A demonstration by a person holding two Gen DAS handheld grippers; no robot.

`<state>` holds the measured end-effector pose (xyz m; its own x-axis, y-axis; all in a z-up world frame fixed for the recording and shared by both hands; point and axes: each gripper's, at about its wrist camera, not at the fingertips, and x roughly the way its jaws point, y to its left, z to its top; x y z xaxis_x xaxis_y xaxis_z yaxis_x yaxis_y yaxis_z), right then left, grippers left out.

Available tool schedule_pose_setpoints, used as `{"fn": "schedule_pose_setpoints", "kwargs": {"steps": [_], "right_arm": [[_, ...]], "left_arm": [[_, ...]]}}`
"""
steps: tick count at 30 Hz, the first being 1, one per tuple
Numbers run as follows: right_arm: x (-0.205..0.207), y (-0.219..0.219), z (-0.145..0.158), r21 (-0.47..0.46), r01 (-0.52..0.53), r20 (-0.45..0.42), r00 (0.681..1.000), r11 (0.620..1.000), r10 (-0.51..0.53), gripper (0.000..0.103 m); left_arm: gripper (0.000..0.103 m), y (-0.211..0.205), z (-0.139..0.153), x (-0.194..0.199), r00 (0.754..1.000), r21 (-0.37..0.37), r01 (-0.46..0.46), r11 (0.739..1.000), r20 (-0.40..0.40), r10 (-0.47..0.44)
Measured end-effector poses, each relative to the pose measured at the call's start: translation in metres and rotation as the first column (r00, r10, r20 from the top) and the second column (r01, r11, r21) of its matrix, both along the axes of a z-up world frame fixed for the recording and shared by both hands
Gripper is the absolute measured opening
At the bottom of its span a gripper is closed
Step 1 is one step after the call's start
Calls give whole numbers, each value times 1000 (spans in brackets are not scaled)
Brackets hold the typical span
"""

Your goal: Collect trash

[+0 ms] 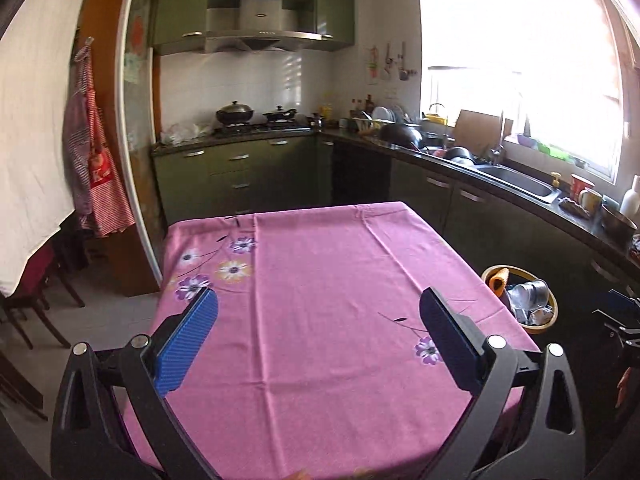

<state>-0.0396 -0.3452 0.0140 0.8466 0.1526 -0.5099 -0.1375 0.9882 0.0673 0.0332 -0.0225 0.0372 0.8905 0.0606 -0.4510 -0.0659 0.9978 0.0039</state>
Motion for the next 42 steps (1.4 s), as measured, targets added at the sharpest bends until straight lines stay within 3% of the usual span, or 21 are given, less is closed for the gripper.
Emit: {"fn": "schedule_pose_setpoints", "kwargs": {"steps": [6, 13, 42], "right_arm": [[-25, 13, 16, -43, 17, 50, 999, 999, -15, 98], [-44, 16, 21, -65, 34, 77, 997, 997, -29, 98], [-41, 6, 22, -53, 53, 77, 996, 997, -49, 98]], "left_arm": [[96, 30, -6, -45, 997, -21, -72, 997, 8, 72], [96, 23, -5, -69, 999, -36, -36, 999, 36, 37], [96, 7, -5, -68, 999, -34, 8, 999, 41, -7]]}}
